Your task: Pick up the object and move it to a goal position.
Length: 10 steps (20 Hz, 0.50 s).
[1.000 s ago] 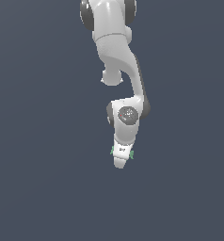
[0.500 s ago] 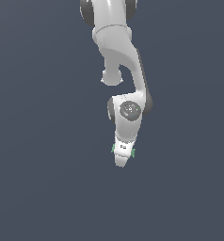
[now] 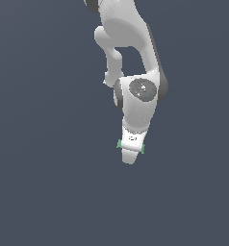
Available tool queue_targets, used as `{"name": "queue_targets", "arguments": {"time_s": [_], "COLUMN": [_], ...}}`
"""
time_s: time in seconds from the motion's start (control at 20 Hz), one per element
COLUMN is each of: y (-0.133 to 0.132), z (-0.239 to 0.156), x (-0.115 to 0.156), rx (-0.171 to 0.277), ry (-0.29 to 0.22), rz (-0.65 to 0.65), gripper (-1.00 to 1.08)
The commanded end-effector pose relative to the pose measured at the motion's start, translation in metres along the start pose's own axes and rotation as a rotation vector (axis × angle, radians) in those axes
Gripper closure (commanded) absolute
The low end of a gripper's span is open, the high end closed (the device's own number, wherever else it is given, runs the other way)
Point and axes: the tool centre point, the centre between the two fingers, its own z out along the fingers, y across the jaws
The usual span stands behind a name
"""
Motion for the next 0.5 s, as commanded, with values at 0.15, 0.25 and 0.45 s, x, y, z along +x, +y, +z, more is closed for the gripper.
{"name": "queue_targets", "arguments": {"time_s": [0.15,0.25,0.45], "y": [0.003,0.004,0.007], "z": [-0.065,-0.088,-0.133], "x": [0.010,0.014,0.021], "rx": [0.000,0.000,0.000], "ry": [0.001,0.002,0.002], "rz": [-0.001,-0.001,-0.001], "gripper": [1.08,1.08,1.08]}}
